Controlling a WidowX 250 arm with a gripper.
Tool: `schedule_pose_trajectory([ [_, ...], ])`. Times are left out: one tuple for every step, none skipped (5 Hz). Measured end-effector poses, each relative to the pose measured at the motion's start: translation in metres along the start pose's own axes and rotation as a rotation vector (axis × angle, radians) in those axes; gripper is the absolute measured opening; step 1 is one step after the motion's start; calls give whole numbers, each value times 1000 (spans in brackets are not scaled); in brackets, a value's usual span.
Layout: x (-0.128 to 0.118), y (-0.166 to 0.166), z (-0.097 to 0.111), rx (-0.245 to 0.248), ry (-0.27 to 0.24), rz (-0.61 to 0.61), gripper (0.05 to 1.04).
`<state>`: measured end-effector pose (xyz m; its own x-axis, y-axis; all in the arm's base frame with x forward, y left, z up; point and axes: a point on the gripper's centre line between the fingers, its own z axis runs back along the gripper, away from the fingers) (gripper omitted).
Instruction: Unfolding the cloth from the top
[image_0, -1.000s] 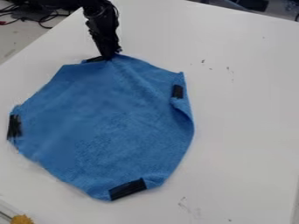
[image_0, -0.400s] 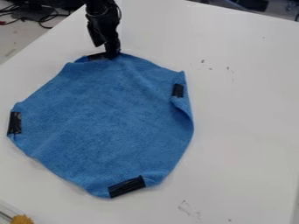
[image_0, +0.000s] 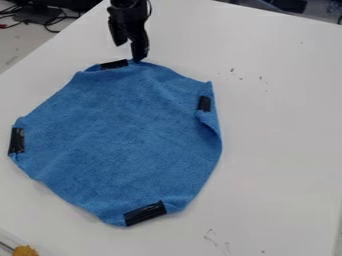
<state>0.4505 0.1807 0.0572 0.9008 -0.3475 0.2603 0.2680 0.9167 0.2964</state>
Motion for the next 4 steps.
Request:
schedule_pose_trajectory([
  [12,5,34,76,-42,36,1000],
  [-3,-21,52,-35,100,185,1000],
  [-27,-45,65,-64,178,278,1000],
  [-40,-66,61,-93,244,315,1000],
])
